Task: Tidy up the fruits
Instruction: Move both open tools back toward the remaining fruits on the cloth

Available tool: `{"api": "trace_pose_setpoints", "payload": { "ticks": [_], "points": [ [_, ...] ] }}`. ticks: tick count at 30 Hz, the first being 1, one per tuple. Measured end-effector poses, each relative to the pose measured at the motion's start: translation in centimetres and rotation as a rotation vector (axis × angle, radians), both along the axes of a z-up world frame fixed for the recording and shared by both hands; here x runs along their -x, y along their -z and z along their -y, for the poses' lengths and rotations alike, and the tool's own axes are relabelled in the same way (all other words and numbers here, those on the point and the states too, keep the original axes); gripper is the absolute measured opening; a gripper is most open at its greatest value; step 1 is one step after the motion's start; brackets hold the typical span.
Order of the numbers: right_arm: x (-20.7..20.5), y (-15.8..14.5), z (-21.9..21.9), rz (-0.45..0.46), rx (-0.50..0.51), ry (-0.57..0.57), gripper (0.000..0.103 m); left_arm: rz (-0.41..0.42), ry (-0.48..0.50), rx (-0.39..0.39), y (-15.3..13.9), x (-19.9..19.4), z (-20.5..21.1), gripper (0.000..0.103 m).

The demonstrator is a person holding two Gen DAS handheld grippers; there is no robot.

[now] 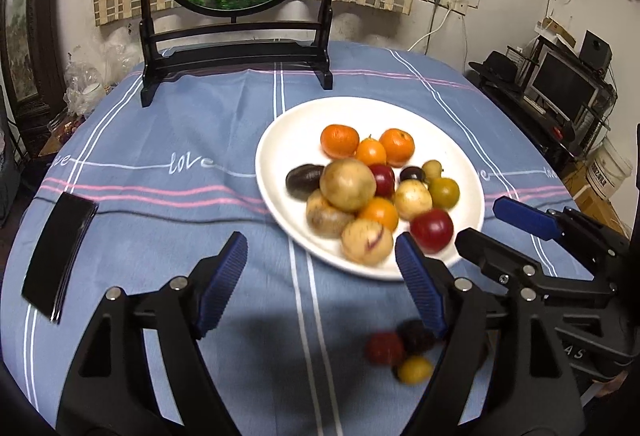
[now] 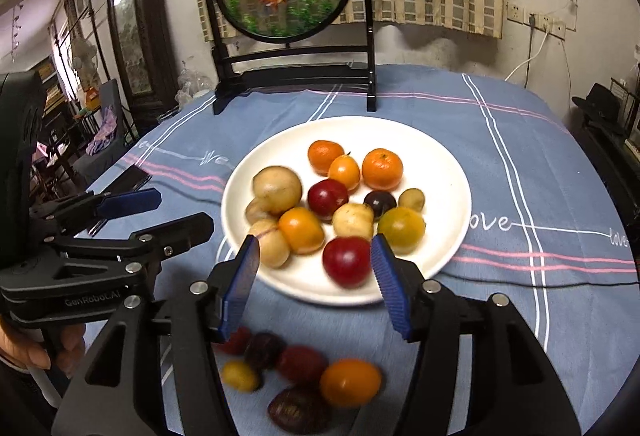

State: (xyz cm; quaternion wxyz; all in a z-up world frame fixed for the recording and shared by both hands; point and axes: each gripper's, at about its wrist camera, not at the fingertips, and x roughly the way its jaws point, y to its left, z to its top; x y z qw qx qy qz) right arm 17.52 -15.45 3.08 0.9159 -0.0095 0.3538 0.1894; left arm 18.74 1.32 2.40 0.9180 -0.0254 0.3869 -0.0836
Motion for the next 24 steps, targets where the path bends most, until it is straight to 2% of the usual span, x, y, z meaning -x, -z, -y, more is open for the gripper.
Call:
{"api": "trace_pose_setpoints", "payload": {
  "ticks": [10, 17, 24],
  "points": [
    [5.6, -0.3, 0.9, -0.004, 0.016, 0.007, 0.059, -0.013, -0.006, -0.003, 0.6, 5.9, -0.6, 0.081],
    [8.6, 1.3, 2.0, -0.039, 0.023, 0.028, 0.059, -0.023, 0.009, -0.007, 1.2, 9.5, -0.3, 0.084],
    [10.3, 3.9, 3.0, -0.103, 0.049, 0.056, 0.059, -0.058, 0.024, -0.008, 2.8, 10.8, 0.1, 0.084]
  ]
}}
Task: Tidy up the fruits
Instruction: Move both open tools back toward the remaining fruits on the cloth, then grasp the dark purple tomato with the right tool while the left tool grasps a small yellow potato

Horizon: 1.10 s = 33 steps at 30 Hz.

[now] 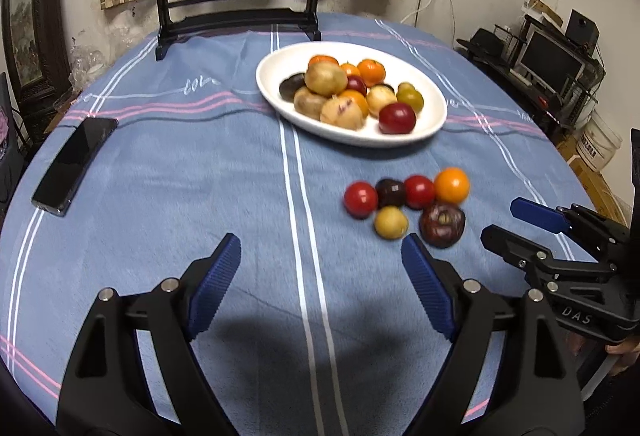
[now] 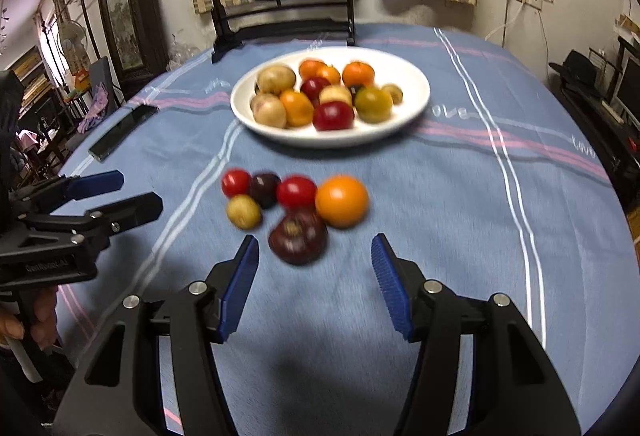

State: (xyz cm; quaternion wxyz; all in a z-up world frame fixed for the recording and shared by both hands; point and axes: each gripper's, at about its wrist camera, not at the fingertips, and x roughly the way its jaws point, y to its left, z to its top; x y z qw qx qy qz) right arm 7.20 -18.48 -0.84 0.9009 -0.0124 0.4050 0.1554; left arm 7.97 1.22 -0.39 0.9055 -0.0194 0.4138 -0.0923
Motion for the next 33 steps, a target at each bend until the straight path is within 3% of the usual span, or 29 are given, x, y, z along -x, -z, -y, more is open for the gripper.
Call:
{"api": "trace_pose_setpoints", "payload": {
  "ticks": [11, 25, 27, 29, 33],
  "points": [
    [-0.3, 3.1, -1.2, -0.08, 0.054, -0.052, 0.059, -0.068, 0.011, -0.014, 2.7, -1.4, 0.5, 0.084],
    [-3.0, 3.5, -3.6, -0.115, 0.105, -0.08, 0.059, -0.093, 0.007, 0.029, 3.7, -3.2, -0.7, 0.084],
    [-3.4, 3.5, -4.0, -0.112, 0.111, -0.083, 0.055, -0.1, 0.011, 0.032, 3.9, -3.3, -0.8, 0.084],
    [-3.7, 3.4, -4.3, -0.106, 0.116, -0.08, 0.044, -0.104, 0.014, 0.033, 4.1, -3.4, -0.8, 0.084],
    [-3.8, 3.3, -4.1, -0.102, 0.109, -0.072, 0.043, -0.107, 0.016, 0.035, 4.0, -3.4, -0.6, 0.084]
  ]
}}
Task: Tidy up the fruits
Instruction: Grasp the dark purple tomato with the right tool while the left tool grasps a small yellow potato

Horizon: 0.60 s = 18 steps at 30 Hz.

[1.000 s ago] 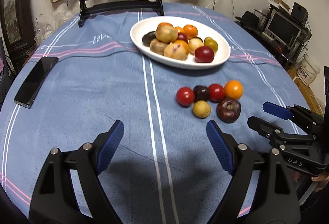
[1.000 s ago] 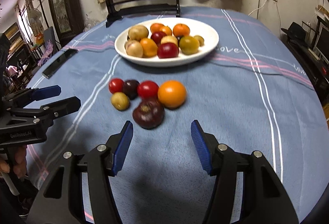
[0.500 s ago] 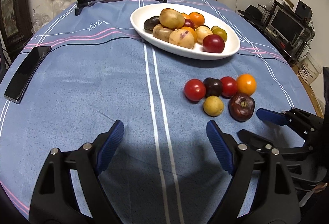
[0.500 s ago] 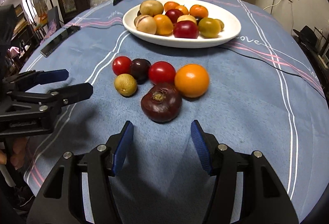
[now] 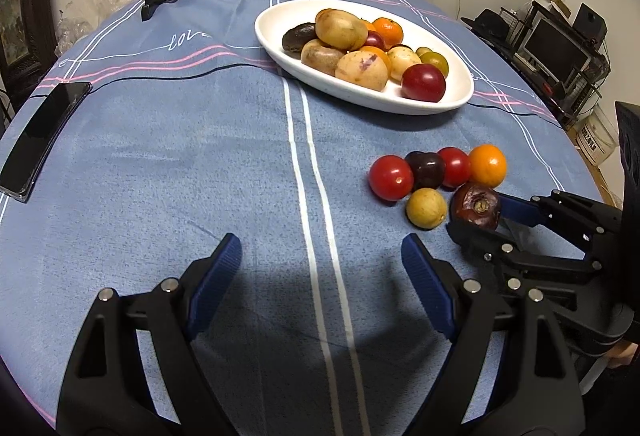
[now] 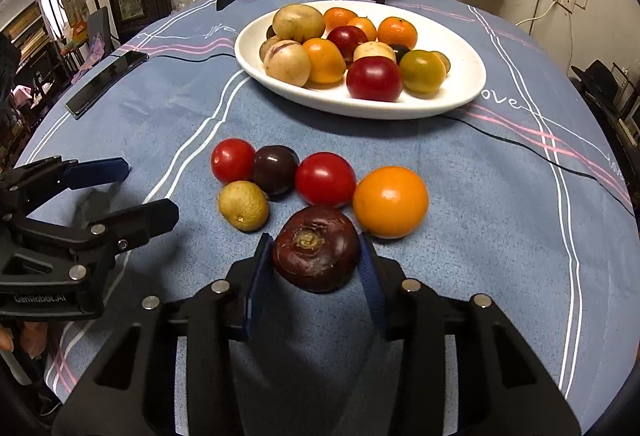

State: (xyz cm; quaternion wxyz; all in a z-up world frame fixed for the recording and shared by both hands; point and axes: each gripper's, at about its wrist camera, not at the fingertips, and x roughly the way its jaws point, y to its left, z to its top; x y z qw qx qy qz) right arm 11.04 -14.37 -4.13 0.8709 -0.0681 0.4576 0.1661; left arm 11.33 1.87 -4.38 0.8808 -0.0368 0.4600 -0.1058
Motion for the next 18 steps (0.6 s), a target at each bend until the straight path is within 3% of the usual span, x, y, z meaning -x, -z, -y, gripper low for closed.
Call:
{"api": "trace_pose_setpoints", "payload": {
  "ticks": [18],
  "points": [
    [3.4, -1.6, 5.7, 0.052, -0.144, 0.034, 0.043, -0.002, 0.044, -0.072, -0.2, -0.2, 5.0, 0.084]
  ]
}}
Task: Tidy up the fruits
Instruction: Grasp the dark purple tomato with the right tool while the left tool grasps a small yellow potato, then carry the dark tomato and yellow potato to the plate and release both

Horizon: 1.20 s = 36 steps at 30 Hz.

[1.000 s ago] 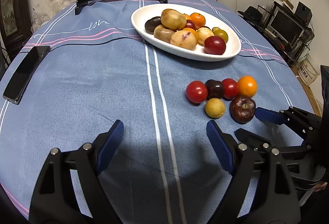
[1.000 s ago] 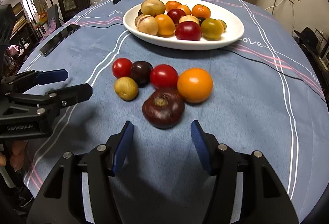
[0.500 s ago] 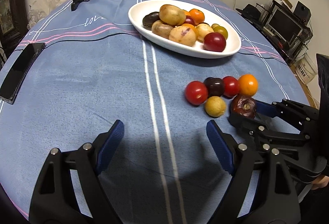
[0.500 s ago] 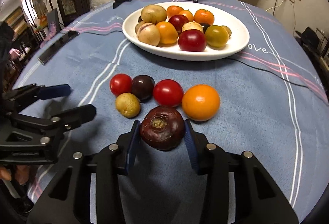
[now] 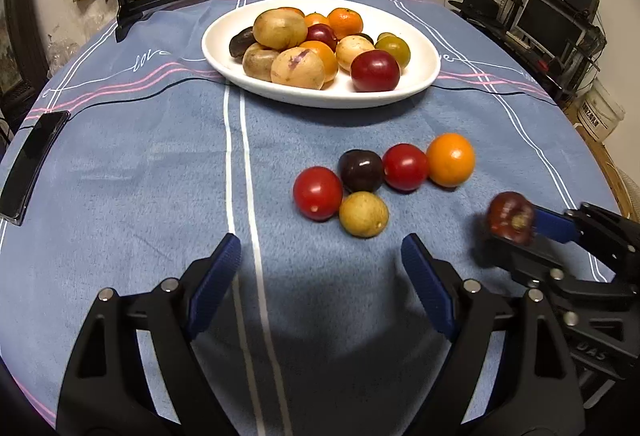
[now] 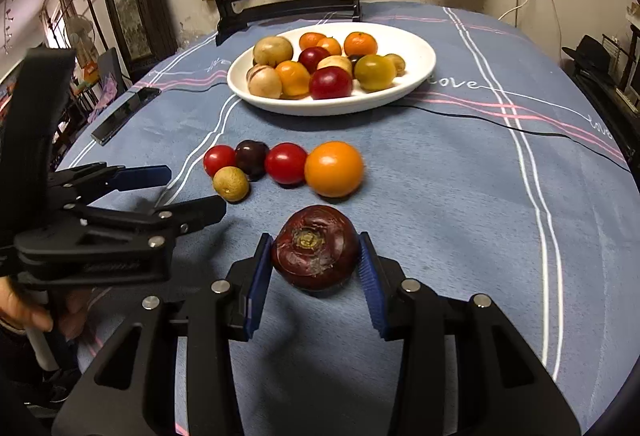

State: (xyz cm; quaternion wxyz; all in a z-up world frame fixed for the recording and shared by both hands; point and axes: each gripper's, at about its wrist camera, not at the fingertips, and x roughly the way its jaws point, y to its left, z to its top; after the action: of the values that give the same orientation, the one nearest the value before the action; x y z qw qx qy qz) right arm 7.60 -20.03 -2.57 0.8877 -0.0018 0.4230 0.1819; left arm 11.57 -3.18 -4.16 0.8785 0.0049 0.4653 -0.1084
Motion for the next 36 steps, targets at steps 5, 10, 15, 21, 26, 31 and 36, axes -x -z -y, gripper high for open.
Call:
{"api": "trace_pose_setpoints", "payload": {
  "ticks": [5, 10, 15, 21, 26, 31, 36],
  "points": [
    [-0.3, -0.1, 0.8, 0.003, -0.026, 0.0, 0.043, -0.03, -0.032, -0.026, 0.7, -0.6, 0.8, 0.083],
    [-0.2, -0.1, 0.9, 0.009, -0.044, -0.015, 0.043, -0.038, -0.041, -0.03, 0.7, -1.1, 1.3, 0.072],
    [-0.4, -0.1, 1.3, 0.007, -0.057, -0.014, 0.043, -0.035, -0.055, -0.066, 0.5, -2.0, 2.1, 0.053],
    [-0.4, -0.1, 1.7, 0.006, -0.057, -0.002, 0.043, -0.018, -0.048, -0.053, 0.4, -2.7, 2.3, 0.027],
    [-0.1, -0.4, 1.6, 0.014, -0.051, -0.003, 0.043, 0.015, -0.033, -0.059, -0.3, -1.7, 1.8, 0.027],
    [0.4, -1.2, 1.1, 0.03, -0.041, -0.008, 0.043, 0.037, -0.037, -0.016, -1.9, -0.7, 0.5, 0.027],
    [0.8, -2.3, 0.5, 0.054, -0.028, -0.016, 0.043, 0.065, -0.029, 0.002, -3.4, 0.1, -0.3, 0.027]
  ]
}}
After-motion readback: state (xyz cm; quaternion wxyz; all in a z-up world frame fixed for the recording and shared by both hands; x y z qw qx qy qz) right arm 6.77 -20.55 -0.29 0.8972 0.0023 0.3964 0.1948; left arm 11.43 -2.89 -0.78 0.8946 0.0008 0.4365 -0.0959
